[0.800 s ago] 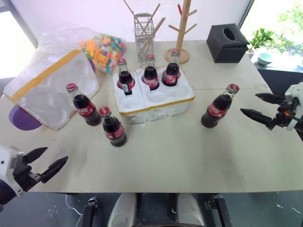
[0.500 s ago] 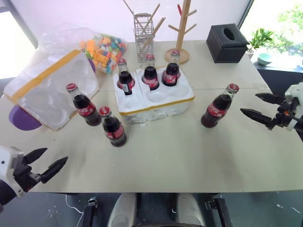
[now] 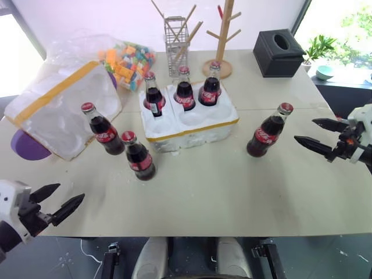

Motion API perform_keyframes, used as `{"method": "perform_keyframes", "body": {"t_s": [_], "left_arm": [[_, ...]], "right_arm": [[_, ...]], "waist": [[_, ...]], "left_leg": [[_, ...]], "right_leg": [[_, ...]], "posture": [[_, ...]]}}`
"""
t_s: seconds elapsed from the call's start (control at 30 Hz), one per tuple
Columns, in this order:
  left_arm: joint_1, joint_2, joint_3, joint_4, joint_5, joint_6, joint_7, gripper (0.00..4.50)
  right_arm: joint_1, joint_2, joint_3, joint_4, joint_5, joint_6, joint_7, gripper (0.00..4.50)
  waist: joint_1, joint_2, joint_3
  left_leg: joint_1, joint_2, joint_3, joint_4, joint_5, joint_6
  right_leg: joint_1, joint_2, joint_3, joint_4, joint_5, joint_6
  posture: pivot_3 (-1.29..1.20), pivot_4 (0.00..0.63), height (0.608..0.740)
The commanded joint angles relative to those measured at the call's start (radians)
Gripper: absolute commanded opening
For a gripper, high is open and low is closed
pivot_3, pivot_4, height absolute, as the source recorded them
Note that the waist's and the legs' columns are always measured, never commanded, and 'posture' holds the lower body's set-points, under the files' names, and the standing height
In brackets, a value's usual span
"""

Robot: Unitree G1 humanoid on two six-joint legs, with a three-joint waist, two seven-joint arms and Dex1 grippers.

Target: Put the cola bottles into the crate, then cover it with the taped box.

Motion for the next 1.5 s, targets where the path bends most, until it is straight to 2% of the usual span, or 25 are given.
{"method": "perform_keyframes", "body": {"t_s": [0.03,0.23,0.43,0.57,0.77,0.97,1.07,1.13,1.37,1.5], "left_arm": [[-0.078,0.017,-0.003,0.008,-0.021,-0.017,0.017,4.45],[-0.247,0.087,-0.066,0.108,-0.006,-0.003,-0.011,4.45],[-0.527,0.175,-0.220,0.323,0.058,-0.049,-0.061,4.45],[-0.696,0.180,-0.335,0.473,0.129,-0.116,-0.104,4.45],[-0.845,0.147,-0.428,0.623,0.200,-0.201,-0.121,4.45],[-0.920,0.102,-0.487,0.719,0.250,-0.271,-0.143,4.45],[-0.903,0.107,-0.477,0.706,0.236,-0.269,-0.166,3.60],[-0.890,0.115,-0.467,0.697,0.232,-0.268,-0.171,2.71],[-0.899,0.201,-0.422,0.588,0.108,-0.104,-0.257,2.73],[-1.059,0.275,-0.456,0.597,0.046,0.009,-0.360,2.73]], "right_arm": [[0.015,-0.058,-0.044,-0.053,0.015,0.020,0.039,4.50],[0.129,-0.182,-0.199,-0.281,0.154,0.234,0.149,4.50],[0.211,-0.241,-0.435,-0.618,0.503,0.621,0.209,4.50],[0.171,-0.265,-0.527,-0.734,0.778,0.788,0.130,4.50],[0.101,-0.257,-0.501,-0.794,1.032,0.785,-0.091,4.50],[0.087,-0.253,-0.448,-0.813,1.034,0.744,-0.139,4.50],[0.081,-0.250,-0.433,-0.808,1.033,0.728,-0.148,4.50],[0.083,-0.244,-0.420,-0.811,1.022,0.716,-0.151,4.50],[0.085,-0.228,-0.381,-0.812,0.981,0.679,-0.151,4.50],[0.089,-0.214,-0.368,-0.816,0.961,0.660,-0.151,4.50]], "waist": [[0.003,0.000,0.000],[0.005,0.002,0.001],[0.002,0.000,0.001],[0.001,-0.001,0.002],[0.002,-0.006,0.005],[0.003,-0.007,0.005],[0.001,-0.007,0.005],[0.000,-0.007,0.005],[0.001,-0.009,0.006],[0.011,-0.013,0.009]], "left_leg": [[0.000,0.000,0.000,0.000,0.000,0.000],[0.000,0.001,0.000,0.000,0.000,0.000],[0.001,0.005,0.000,0.001,0.000,0.000],[0.002,0.007,0.001,0.001,0.000,0.000],[0.001,0.009,0.002,0.001,0.000,0.000],[0.000,0.008,0.002,0.001,0.000,0.000],[0.000,0.008,0.003,0.001,0.000,0.000],[0.001,0.008,0.003,0.001,0.000,0.000],[0.000,0.011,0.004,0.001,0.000,0.000],[-0.002,0.013,0.003,0.001,0.000,0.000]], "right_leg": [[0.000,0.000,0.000,0.000,0.000,0.000],[0.000,0.001,0.000,0.001,0.001,0.000],[0.000,0.007,0.000,0.000,0.000,0.001],[0.001,0.010,0.000,0.000,0.002,-0.002],[0.000,0.011,0.001,0.000,0.006,-0.004],[0.000,0.011,0.002,-0.001,0.008,-0.001],[0.000,0.011,0.002,-0.001,0.008,-0.001],[-0.001,0.011,0.002,-0.001,0.008,-0.001],[-0.002,0.012,0.003,-0.002,0.008,-0.001],[-0.003,0.013,0.002,-0.002,0.008,-0.002]], "posture": [[0.00,0.150,0.740],[0.00,0.150,0.740],[0.00,0.150,0.740],[0.00,0.150,0.740],[0.00,0.150,0.740],[0.00,0.150,0.740],[0.00,0.150,0.740],[0.00,0.150,0.740],[0.00,0.150,0.740],[0.00,0.150,0.740]]}}
